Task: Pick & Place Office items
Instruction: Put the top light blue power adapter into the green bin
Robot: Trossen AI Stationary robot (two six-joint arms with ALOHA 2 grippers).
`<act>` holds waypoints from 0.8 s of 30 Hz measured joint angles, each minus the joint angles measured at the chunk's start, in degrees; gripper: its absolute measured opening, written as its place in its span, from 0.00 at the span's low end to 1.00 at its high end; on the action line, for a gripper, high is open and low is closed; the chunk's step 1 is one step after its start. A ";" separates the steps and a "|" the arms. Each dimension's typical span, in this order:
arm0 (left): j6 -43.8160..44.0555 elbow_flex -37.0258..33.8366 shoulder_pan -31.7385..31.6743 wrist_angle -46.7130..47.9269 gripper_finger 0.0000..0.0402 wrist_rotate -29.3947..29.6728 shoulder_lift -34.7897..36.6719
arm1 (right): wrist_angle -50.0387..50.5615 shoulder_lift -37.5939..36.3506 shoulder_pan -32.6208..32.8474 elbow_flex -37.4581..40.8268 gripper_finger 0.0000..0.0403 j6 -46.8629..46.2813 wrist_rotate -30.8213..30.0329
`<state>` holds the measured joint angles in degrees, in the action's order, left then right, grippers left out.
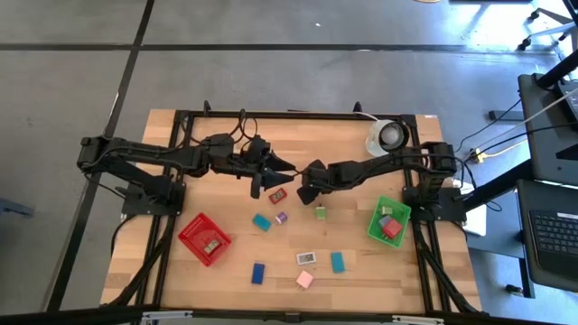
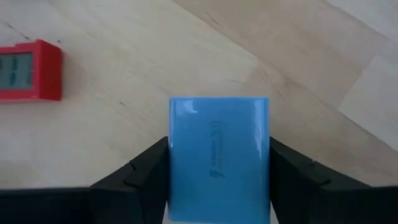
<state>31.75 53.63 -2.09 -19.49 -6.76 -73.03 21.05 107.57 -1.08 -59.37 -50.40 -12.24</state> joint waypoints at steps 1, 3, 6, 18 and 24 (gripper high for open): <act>0.00 0.00 0.00 0.00 0.53 0.00 0.00 | -0.10 0.03 0.00 0.00 0.52 -0.03 0.09; 0.00 0.00 0.00 0.00 0.53 0.00 0.00 | -0.13 -0.16 0.00 0.02 0.52 -0.47 0.57; 0.00 0.00 0.00 0.00 0.53 0.00 0.00 | -0.17 -1.40 -0.09 0.20 0.52 -1.47 1.67; -0.04 0.00 -2.49 0.00 0.53 -1.49 0.00 | -3.49 -21.50 -0.17 0.33 0.52 2.93 -9.28; 0.05 0.00 -4.01 -0.02 0.53 -1.51 0.00 | -9.30 -32.44 0.62 0.33 0.52 10.71 -17.00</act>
<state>31.80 53.63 -6.10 -19.51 -8.27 -73.04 11.75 75.13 -0.47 -59.05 -39.70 -29.24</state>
